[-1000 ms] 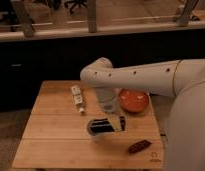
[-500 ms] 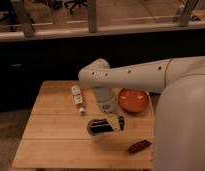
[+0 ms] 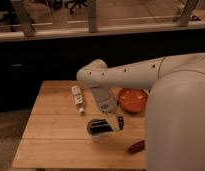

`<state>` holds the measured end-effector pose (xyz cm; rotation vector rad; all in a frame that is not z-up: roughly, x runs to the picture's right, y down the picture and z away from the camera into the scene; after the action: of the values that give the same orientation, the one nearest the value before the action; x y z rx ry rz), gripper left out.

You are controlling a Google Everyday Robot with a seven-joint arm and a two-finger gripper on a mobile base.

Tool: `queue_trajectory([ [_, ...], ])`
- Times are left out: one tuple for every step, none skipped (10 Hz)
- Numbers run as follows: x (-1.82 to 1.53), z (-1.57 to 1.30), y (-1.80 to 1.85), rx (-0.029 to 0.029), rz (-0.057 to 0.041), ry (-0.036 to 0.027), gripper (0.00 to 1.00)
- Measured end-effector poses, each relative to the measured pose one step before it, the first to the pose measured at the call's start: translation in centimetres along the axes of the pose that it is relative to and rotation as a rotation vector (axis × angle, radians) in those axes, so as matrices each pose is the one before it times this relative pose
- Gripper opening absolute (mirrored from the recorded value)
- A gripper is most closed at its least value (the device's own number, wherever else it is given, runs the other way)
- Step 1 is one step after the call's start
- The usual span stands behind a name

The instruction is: Place the eraser in the ceramic cup

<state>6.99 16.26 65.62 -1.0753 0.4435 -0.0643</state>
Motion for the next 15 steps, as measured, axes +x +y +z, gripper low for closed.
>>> queue_trajectory([
  [0.003,0.005,0.005,-0.00141,0.00134,0.00274,0.00],
  [0.009,-0.022,0.015,-0.00125,0.00184,0.00367,0.00],
  [0.028,-0.013,0.013,-0.00116,0.00215,0.00477,0.00],
  [-0.044,-0.066,0.011,-0.00002,0.00079,0.00413,0.00],
  [-0.048,-0.024,-0.002,-0.00075,0.00026,0.00345,0.00],
  [-0.051,-0.008,-0.013,-0.00145,0.00073,0.00401,0.00],
  [-0.058,0.003,-0.043,-0.00192,0.00140,0.00530,0.00],
  [-0.153,0.054,-0.049,-0.00268,-0.00086,0.00529,0.00],
  [-0.108,0.022,-0.056,-0.00192,0.00003,0.00452,0.00],
  [-0.106,0.020,-0.069,-0.00204,0.00018,0.00473,0.00],
  [-0.098,0.011,-0.070,-0.00175,0.00045,0.00309,0.00],
  [-0.123,0.029,-0.074,-0.00204,-0.00012,0.00227,0.00],
  [-0.147,0.073,-0.087,-0.00298,-0.00107,0.00301,0.00],
  [-0.075,0.038,-0.057,-0.00129,0.00017,0.00186,0.00],
  [-0.065,0.016,-0.045,-0.00108,-0.00022,0.00183,0.00],
])
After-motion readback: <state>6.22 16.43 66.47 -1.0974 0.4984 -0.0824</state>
